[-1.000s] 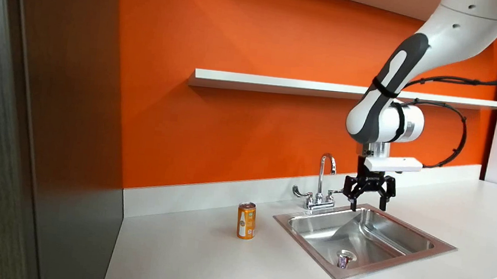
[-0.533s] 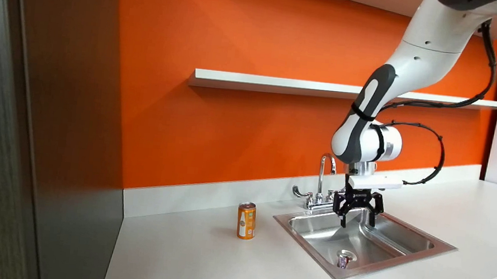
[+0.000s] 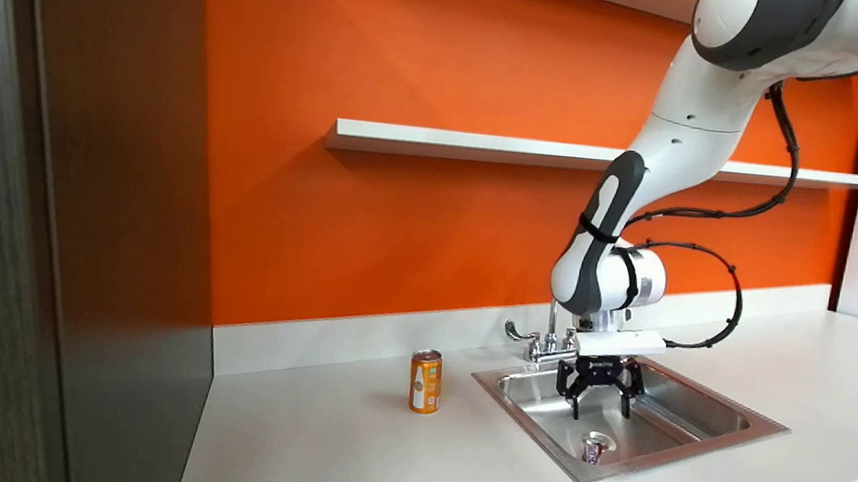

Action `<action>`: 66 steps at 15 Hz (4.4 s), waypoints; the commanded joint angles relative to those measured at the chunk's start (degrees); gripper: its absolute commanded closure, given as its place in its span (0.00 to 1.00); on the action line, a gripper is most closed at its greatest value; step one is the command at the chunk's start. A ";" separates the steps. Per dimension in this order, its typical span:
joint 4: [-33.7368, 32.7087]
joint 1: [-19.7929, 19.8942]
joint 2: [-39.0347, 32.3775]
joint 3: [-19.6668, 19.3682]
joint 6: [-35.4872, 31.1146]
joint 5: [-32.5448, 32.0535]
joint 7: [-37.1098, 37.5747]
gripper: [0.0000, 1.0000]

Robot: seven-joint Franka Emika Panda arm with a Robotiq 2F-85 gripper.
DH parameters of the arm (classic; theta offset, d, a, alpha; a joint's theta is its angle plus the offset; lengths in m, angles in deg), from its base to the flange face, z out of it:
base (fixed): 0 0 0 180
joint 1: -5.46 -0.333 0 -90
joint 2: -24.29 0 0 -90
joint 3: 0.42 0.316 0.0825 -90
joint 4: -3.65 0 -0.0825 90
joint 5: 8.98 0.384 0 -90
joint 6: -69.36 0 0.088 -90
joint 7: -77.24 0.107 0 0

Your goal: Put the chocolate bar on the left counter

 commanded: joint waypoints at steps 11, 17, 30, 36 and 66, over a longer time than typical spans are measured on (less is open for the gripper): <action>-3.36 -3.19 -7.63 -2.90 -1.82 0.51 6.02 0.00; -3.45 -3.17 -7.62 -3.08 -1.82 0.48 6.04 0.00; -8.97 -3.29 -14.28 -2.82 -1.97 2.41 7.09 0.00; -10.13 -3.81 -15.91 -3.00 -2.21 2.77 7.31 0.00; -6.19 -8.46 -8.33 -4.32 -0.06 1.24 7.53 0.96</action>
